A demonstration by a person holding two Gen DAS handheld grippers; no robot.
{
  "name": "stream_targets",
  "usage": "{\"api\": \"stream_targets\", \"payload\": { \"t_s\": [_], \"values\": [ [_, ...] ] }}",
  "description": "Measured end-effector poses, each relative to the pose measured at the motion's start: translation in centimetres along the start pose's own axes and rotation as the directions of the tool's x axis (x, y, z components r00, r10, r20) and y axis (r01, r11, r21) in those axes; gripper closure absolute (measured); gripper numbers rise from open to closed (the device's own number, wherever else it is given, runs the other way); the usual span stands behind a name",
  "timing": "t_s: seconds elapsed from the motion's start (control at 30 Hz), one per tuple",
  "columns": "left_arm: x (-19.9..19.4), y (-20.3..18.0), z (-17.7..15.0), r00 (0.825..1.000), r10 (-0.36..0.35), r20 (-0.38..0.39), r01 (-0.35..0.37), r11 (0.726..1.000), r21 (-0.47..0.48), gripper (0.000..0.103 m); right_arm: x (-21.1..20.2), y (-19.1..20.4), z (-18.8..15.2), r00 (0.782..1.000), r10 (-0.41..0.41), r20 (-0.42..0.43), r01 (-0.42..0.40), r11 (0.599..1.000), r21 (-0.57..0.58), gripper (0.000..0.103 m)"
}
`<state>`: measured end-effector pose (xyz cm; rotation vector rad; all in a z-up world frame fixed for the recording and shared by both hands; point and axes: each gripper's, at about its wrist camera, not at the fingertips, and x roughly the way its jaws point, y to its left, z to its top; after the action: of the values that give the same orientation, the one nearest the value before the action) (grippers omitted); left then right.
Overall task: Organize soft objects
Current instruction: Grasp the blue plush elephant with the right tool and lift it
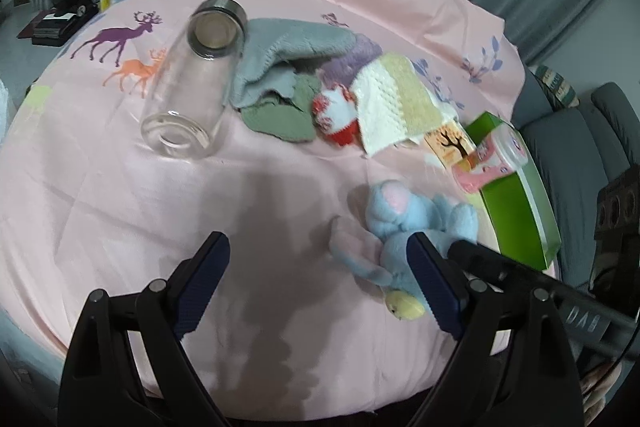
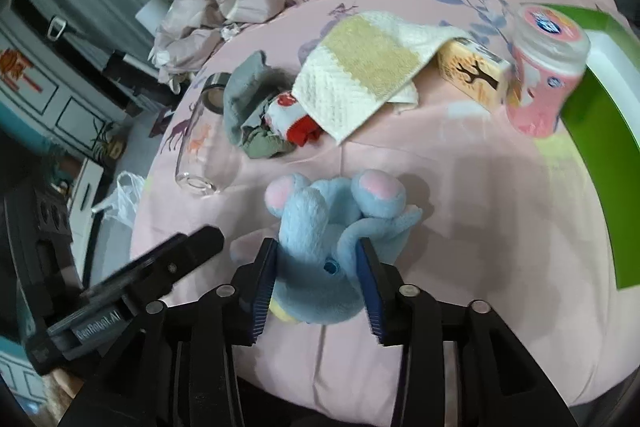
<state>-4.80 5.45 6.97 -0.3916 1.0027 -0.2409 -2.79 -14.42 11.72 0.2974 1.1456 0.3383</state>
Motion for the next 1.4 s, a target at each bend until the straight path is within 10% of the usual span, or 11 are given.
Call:
{"api": "stream_targets", "payload": {
  "t_s": [0.2, 0.67, 0.83, 1.4],
  "values": [
    [0.1, -2.1, -0.9, 0.993, -0.109, -0.05, 0.114, 0.985, 0.126, 0.001, -2.5, -1.7, -0.1, 0.998, 0.011, 0.062, -0.016, 0.996, 0.091, 0.034],
    [3.3, -3.0, -2.7, 0.981, -0.129, -0.145, 0.146, 0.983, 0.111, 0.003, 1.0, -1.9, -0.5, 0.995, 0.087, -0.043, -0.081, 0.99, 0.118, 0.034],
    [4.3, -2.9, -2.8, 0.97, -0.168, -0.176, 0.186, 0.979, 0.089, 0.036, 3.5, -1.0, -0.4, 0.994, 0.07, -0.085, -0.061, 0.993, 0.099, 0.034],
    [1.3, -7.9, -1.7, 0.986, -0.145, -0.081, 0.161, 0.956, 0.243, 0.043, -0.2, -1.4, -0.4, 0.986, 0.161, 0.051, -0.165, 0.983, 0.086, 0.049]
  ]
}}
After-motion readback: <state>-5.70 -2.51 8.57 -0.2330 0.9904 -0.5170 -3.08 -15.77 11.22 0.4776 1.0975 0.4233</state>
